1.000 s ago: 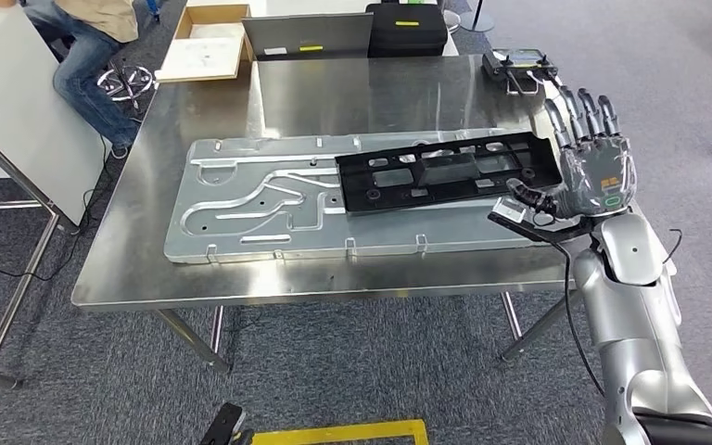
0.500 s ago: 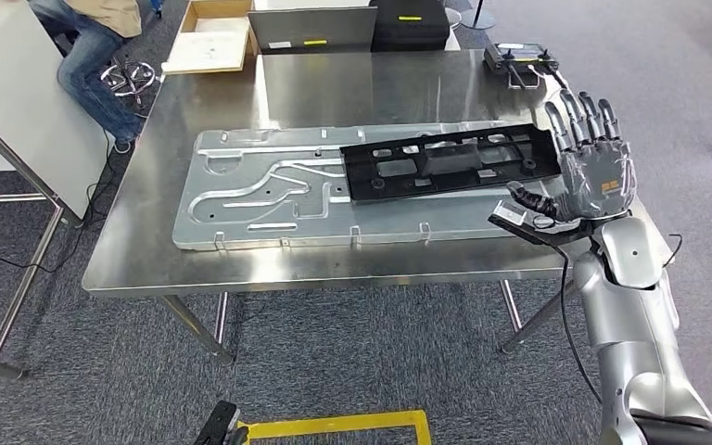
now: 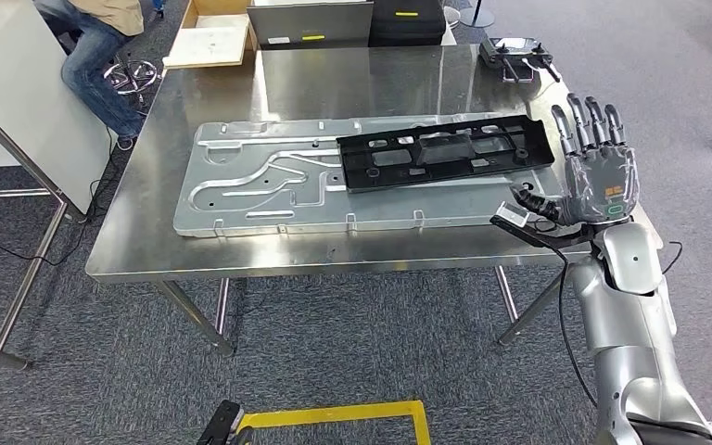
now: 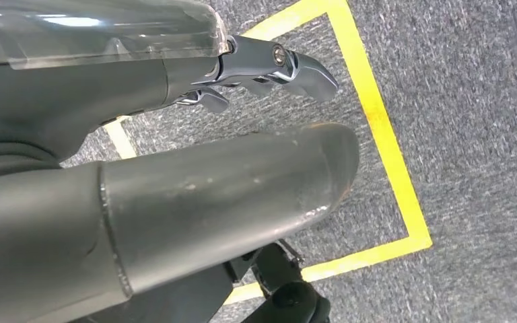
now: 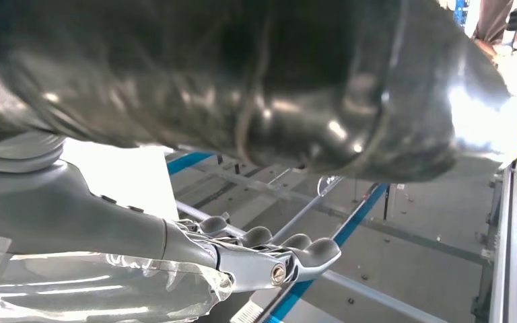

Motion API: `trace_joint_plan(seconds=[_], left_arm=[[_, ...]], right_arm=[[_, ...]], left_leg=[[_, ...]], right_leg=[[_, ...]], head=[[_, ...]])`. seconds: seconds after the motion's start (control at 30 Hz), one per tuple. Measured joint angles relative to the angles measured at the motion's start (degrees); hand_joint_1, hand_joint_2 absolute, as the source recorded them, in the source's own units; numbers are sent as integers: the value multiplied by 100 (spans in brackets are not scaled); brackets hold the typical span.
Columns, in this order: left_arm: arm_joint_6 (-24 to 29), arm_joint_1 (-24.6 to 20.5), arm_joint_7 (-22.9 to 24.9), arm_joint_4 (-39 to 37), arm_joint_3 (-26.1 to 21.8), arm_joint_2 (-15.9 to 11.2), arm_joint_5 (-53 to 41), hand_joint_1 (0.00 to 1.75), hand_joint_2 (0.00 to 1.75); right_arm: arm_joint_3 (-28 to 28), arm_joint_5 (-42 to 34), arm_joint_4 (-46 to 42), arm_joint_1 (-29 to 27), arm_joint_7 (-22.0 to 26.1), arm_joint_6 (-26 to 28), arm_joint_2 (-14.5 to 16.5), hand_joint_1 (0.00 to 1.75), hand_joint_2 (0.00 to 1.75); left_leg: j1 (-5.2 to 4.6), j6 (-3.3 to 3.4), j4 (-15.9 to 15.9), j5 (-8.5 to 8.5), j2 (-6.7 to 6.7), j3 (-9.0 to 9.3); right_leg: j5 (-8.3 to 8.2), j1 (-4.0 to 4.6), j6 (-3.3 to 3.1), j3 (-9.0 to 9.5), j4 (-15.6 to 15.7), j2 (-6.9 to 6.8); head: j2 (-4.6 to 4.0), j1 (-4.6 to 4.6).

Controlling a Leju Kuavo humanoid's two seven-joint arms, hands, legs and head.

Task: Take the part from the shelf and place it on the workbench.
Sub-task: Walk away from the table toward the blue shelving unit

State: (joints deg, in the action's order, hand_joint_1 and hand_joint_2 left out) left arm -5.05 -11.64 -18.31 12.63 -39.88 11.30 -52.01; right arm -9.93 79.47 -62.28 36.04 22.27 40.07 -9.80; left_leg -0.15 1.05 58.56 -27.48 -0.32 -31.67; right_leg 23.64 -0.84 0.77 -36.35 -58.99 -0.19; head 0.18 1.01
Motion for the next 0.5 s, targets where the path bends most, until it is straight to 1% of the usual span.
trace_joint_plan(seconds=[0.07, 0.1, 0.13, 0.17, 0.2, 0.23, 0.27, 0.3, 0.33, 0.37, 0.4, 0.43, 0.47, 0.5], left_arm=[[1, 8, -6, 0, -9, 2, -3, 0, 0], [1, 9, -8, 0, -12, 3, -4, 0, 0], [1, 6, -13, 0, -15, 5, -4, 0, 0], [3, 2, -17, 0, -19, 7, -4, 0, 0], [4, 2, -22, 0, -24, 7, -3, 0, 0], [7, 8, -27, 0, -28, 7, -3, 0, 0], [9, 19, -31, 0, -31, 7, -3, 0, 0], [12, 32, -35, 0, -33, 7, -3, 0, 0], [15, 42, -41, -1, -35, 7, -2, 0, 0], [20, 47, -50, -1, -37, 7, 0, 0, 0], [25, 48, -61, -1, -40, 7, 3, 0, 0], [31, 48, -72, -1, -45, 6, 9, 0, 0], [38, 47, -82, 0, -54, 5, 15, 0, 0], [44, 48, -89, 0, -64, 5, 20, 0, 0]], right_arm=[[-86, 8, -6, -47, 0, -1, 9, 0, 0], [-127, 10, -9, -66, -1, -1, 10, 0, 0], [-172, 11, -10, -83, -3, -1, 10, 0, 0], [-226, 15, -10, -112, -3, -1, 10, 0, 0], [-285, 22, -10, -160, 1, -1, 12, 0, 0], [-350, 32, -10, -229, 16, -1, 15, 0, 0], [-417, 47, -10, -309, 45, -1, 22, 0, 0], [-490, 63, -10, -386, 85, -1, 33, 0, 0], [-573, 76, -11, -450, 135, -1, 46, 0, 0], [-673, 84, -13, -496, 191, -1, 62, 0, 0], [-794, 87, -17, -529, 248, -1, 81, 0, 0], [-926, 87, -26, -560, 307, 0, 105, 0, 0], [-1065, 88, -37, -594, 360, 1, 133, 0, 0], [-1195, 90, -47, -635, 409, 1, 162, 0, 0]], left_leg=[[13, 70, -46, 87, 6, -18], [23, 112, -83, 140, 14, -29], [36, 151, -122, 195, 23, -51], [40, 180, -139, 240, 33, -85], [35, 204, -145, 274, 35, -132], [31, 214, -142, 305, 37, -182], [27, 215, -137, 334, 36, -229], [25, 211, -127, 360, 35, -274], [24, 202, -111, 381, 33, -315], [23, 189, -87, 397, 32, -351], [16, 172, -59, 408, 30, -387], [6, 149, -32, 419, 29, -414], [-2, 122, -16, 432, 28, -435], [-8, 90, -13, 448, 27, -448]], right_leg=[[-31, -8, 75, -5, 21, -1], [27, -15, 103, -29, -22, 1], [165, -21, 124, -94, -168, 5], [376, -32, 139, -201, -437, 8], [611, -34, 154, -337, -790, 9], [807, -37, 170, -464, -1149, 9], [914, -41, 182, -532, -1393, 9], [915, -44, 187, -501, -1441, 9], [818, -46, 185, -354, -1264, 8], [667, -46, 174, -110, -906, 7], [559, -39, 154, 136, -512, 5], [472, -25, 130, 322, -194, 8], [434, -9, 106, 423, -6, 10], [433, 9, 81, 434, 45, 12]], head=[[0, -1], [0, -4], [0, -5], [-1, -7], [-1, -9], [0, -7], [0, -8], [0, -7], [0, -7], [-1, -8], [0, -7], [0, -7], [1, -6], [1, -6]])
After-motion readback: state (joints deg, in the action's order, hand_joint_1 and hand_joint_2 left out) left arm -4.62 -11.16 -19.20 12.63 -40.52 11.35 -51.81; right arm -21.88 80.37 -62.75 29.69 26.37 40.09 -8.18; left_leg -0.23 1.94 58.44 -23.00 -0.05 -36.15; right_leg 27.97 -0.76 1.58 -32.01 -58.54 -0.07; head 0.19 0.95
